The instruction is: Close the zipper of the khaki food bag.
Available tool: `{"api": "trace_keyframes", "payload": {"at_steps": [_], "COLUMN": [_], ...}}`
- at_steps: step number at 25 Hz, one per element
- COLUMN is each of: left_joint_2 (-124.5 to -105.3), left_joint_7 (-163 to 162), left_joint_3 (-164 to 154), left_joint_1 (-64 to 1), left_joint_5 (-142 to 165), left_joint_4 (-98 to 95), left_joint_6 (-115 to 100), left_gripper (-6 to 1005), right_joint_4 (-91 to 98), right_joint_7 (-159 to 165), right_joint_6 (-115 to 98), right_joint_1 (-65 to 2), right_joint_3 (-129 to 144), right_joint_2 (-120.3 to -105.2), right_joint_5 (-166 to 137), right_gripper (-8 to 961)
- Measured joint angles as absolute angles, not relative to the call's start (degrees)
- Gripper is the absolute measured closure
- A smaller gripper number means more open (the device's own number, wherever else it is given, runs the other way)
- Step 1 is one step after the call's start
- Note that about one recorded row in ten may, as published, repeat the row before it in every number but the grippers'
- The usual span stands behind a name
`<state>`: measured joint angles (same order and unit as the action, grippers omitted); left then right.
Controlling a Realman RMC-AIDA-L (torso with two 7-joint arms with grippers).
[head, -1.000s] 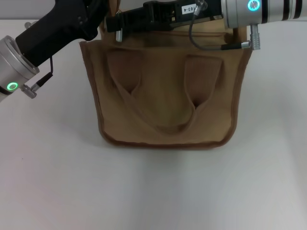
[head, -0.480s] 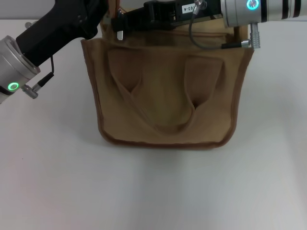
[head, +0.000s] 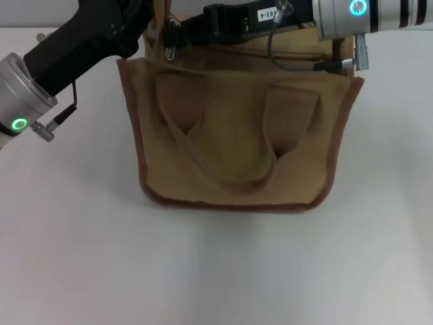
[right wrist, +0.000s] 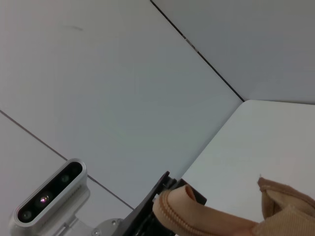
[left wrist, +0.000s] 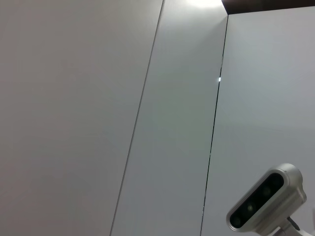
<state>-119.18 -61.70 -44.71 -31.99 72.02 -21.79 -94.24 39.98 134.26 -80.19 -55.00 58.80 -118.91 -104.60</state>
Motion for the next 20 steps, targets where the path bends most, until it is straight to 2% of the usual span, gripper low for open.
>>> {"api": "trace_keyframes", "payload": {"at_steps": [20], "left_joint_2": [-119.00], "left_joint_7": [-61.70], "left_joint_3": [-44.14], "left_joint_1": [-31.07], "left_joint_5": [71.17], "left_joint_4": [-21.56], "left_joint_6": [-92.83], "left_gripper": [977], "right_joint_4": [45.57], "right_joint_7": [133.77], "right_joint_6": [-82.86], "right_joint_1": [-49.88], "right_joint_3": [58.51], "right_joint_2": [-118.91], "right_joint_5": [-104.59], "right_gripper": [944]}}
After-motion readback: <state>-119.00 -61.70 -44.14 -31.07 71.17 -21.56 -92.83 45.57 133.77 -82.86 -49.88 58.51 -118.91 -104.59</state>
